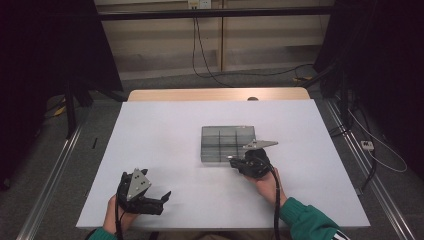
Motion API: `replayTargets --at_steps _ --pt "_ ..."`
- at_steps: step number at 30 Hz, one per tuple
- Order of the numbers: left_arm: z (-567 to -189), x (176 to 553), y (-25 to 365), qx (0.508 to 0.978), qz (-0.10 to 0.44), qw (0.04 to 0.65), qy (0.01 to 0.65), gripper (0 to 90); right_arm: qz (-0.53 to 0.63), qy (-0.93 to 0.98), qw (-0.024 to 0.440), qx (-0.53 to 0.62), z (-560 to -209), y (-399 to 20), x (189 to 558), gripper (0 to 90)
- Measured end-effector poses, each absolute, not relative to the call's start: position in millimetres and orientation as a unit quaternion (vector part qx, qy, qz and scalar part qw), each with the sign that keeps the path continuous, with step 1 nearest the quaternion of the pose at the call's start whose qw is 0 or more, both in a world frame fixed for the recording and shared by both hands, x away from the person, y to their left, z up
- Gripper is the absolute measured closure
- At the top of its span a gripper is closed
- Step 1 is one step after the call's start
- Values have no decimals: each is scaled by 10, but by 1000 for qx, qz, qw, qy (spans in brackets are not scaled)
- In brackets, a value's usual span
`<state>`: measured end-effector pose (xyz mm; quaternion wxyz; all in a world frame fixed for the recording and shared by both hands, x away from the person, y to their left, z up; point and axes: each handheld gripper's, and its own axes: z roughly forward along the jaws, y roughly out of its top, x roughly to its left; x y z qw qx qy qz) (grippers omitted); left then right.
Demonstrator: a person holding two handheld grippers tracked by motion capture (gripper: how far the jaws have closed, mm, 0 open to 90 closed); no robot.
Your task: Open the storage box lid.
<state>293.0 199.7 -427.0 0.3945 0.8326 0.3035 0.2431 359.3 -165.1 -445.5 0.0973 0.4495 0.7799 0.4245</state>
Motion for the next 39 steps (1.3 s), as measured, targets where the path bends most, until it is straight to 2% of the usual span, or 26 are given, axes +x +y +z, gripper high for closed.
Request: replayTargets --at_steps 15,39 --pt "-4263 2935 1989 834 244 393 300 1 449 767 113 444 -4405 -1685 3562 857" --pt "-4260 3148 1708 832 225 397 316 1 454 772 143 421 -4306 -1668 3543 855"
